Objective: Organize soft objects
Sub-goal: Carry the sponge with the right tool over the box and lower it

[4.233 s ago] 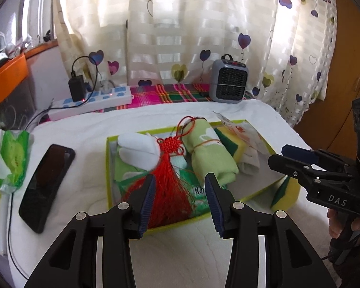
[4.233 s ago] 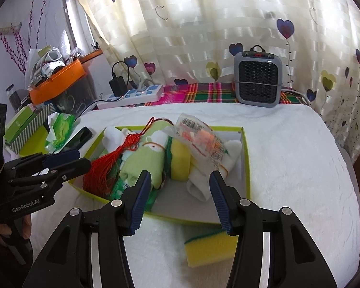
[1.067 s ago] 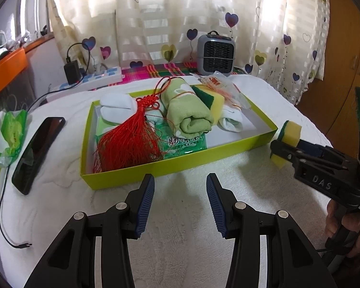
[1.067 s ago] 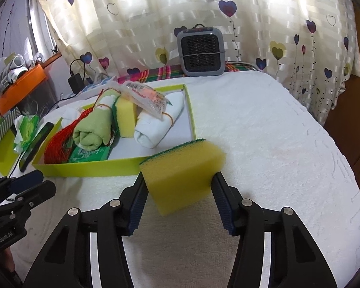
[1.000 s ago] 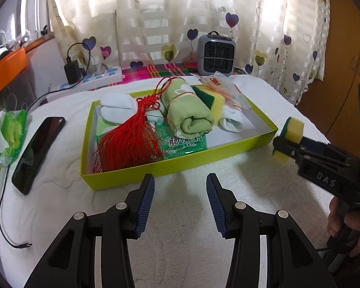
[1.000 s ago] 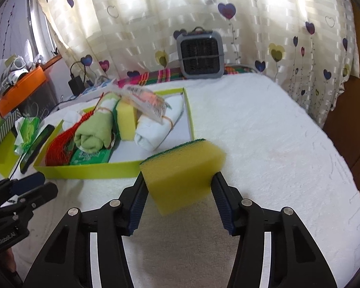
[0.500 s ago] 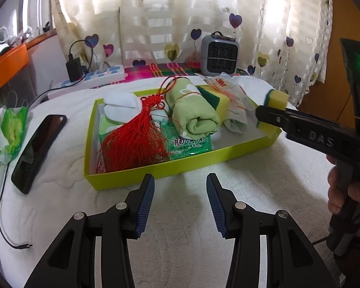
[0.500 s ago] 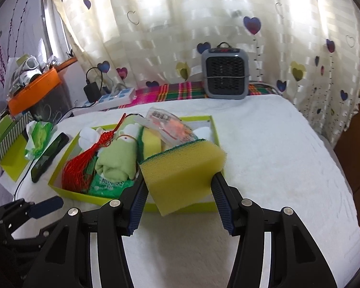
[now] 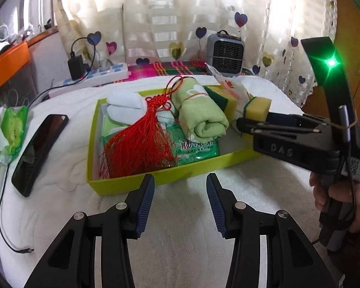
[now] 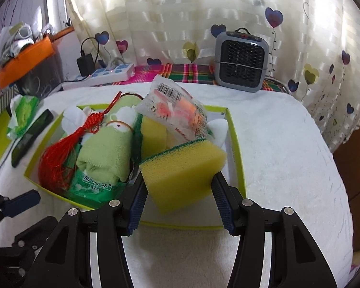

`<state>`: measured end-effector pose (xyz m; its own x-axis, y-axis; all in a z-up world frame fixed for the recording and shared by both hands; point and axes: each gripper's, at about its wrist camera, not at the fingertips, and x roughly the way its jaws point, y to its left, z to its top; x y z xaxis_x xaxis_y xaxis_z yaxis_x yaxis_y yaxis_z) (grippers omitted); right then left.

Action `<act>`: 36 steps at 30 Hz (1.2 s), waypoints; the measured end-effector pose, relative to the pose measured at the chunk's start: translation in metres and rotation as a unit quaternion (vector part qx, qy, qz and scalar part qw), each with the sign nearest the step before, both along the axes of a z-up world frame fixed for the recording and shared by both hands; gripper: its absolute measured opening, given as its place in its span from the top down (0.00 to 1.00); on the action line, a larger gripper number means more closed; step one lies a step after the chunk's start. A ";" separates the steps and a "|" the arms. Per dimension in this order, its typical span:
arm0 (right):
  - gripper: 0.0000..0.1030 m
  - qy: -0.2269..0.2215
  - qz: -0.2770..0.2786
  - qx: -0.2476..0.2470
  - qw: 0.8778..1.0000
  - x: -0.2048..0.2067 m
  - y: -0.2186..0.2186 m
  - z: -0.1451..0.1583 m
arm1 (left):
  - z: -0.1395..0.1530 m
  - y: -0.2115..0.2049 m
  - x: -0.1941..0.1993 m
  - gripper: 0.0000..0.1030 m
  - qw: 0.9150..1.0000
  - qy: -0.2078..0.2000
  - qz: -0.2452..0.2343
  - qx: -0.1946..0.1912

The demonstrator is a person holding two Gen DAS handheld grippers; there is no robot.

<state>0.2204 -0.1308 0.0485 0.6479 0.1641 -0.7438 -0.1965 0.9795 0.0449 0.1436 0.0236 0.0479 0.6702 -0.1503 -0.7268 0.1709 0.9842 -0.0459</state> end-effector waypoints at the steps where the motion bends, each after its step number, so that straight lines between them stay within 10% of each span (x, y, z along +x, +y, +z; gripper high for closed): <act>1: 0.47 0.001 0.002 -0.002 1.000 0.001 0.001 -0.001 | 0.001 0.000 0.001 0.58 1.000 -0.001 0.000 0.000; 36: 0.37 0.004 0.003 -0.003 1.000 0.000 0.005 -0.009 | -0.006 0.003 0.042 0.57 1.000 0.022 0.017 -0.011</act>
<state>0.2206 -0.1259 0.0393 0.6417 0.1626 -0.7495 -0.2018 0.9786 0.0396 0.1860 0.0266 0.0417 0.6429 -0.1441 -0.7523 0.1337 0.9882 -0.0750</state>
